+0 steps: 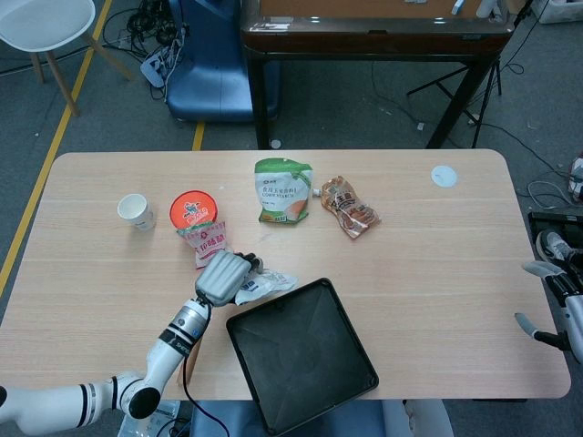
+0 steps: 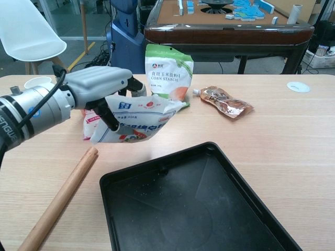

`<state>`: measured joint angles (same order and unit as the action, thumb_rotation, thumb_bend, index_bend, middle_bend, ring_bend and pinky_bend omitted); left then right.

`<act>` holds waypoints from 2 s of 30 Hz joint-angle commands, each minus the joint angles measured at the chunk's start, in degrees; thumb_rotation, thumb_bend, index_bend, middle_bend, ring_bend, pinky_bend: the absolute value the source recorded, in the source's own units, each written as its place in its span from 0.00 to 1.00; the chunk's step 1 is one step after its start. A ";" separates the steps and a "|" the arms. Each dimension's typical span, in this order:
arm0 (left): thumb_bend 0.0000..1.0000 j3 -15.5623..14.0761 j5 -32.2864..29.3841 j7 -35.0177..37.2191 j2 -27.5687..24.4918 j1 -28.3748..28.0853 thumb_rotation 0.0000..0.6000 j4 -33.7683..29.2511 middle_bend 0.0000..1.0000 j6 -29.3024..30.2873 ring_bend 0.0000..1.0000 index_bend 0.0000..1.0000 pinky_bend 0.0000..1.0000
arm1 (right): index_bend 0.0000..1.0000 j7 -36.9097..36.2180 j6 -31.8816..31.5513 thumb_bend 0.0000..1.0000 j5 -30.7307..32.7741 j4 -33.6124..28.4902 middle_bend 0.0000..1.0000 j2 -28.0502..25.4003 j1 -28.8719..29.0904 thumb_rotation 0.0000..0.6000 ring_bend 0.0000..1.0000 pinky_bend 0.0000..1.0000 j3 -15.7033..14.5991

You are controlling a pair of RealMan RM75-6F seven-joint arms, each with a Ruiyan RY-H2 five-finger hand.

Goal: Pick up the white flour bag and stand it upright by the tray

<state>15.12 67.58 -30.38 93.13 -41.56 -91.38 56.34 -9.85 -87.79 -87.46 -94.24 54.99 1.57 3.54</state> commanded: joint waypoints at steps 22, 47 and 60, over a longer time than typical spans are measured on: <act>0.19 3.40 -9.99 22.92 2.27 -3.10 1.00 8.80 0.70 -7.89 0.69 0.51 0.77 | 0.24 -0.20 0.40 0.22 0.08 0.43 0.25 0.29 0.30 1.00 0.14 0.16 0.17; 0.16 0.34 -6.39 30.31 3.56 -4.81 1.00 13.80 0.48 -10.79 0.46 0.30 0.57 | 0.24 -0.22 0.72 0.22 0.63 0.73 0.25 0.48 0.33 1.00 0.14 0.17 0.30; 0.12 -0.67 -7.30 29.83 2.05 -4.84 1.00 12.42 0.30 -11.02 0.32 0.10 0.49 | 0.24 0.08 0.92 0.22 0.63 0.47 0.25 0.54 0.50 1.00 0.14 0.16 0.35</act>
<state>14.48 60.33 -0.59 95.22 -46.43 -78.92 45.30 -9.78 -86.86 -86.83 -93.78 55.52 2.07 3.89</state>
